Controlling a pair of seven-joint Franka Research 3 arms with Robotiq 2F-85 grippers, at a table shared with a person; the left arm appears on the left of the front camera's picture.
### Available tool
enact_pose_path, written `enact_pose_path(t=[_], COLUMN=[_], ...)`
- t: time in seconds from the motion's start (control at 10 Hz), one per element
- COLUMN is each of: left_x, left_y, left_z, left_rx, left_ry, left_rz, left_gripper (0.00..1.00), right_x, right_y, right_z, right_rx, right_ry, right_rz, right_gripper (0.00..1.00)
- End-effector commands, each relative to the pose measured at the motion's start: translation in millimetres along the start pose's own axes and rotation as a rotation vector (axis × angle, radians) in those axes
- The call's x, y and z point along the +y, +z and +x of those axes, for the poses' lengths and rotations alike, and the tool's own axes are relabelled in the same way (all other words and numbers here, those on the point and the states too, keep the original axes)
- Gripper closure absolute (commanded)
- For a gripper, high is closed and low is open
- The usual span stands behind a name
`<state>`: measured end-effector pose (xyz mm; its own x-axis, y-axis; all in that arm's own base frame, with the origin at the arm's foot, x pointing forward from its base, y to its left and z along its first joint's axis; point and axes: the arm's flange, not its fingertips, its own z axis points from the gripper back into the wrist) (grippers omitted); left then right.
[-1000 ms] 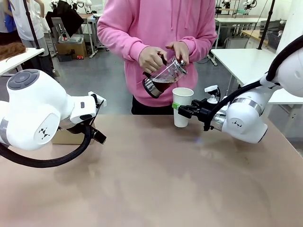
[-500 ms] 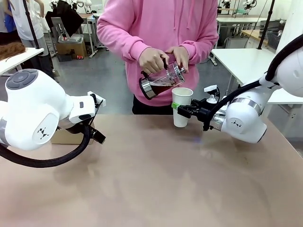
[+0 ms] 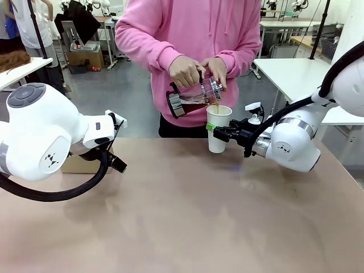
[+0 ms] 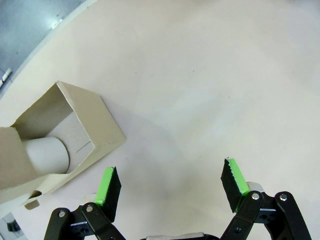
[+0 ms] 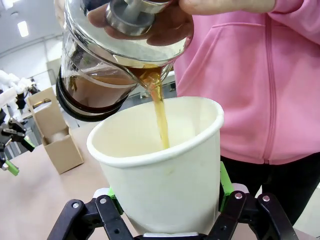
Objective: Pour a drink into a cup and package it in a carrier.
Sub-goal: When a person places the Paper Cup Lid on the 600 ml Paper Cup , lift the 600 ml Paper Cup.
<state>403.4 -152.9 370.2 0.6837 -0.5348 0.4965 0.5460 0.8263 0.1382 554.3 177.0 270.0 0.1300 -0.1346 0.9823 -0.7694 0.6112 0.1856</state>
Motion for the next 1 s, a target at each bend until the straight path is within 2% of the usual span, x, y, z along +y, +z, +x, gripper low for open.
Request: enact_pose_path(t=[0.0, 0.9], left_x=[0.6, 0.6], left_y=[0.4, 0.4], left_z=[-0.3, -0.3], left_rx=[-0.001, -0.001], left_ry=[0.002, 0.002], left_rz=[-0.002, -0.002], left_gripper=[0.0, 0.0], right_x=[2.6, 2.6], right_y=[-2.8, -2.8], right_z=[0.0, 0.0], right_rx=[-0.006, -0.006], right_ry=[-0.004, -0.004], right_rz=[-0.014, -0.014], right_gripper=[0.2, 0.2])
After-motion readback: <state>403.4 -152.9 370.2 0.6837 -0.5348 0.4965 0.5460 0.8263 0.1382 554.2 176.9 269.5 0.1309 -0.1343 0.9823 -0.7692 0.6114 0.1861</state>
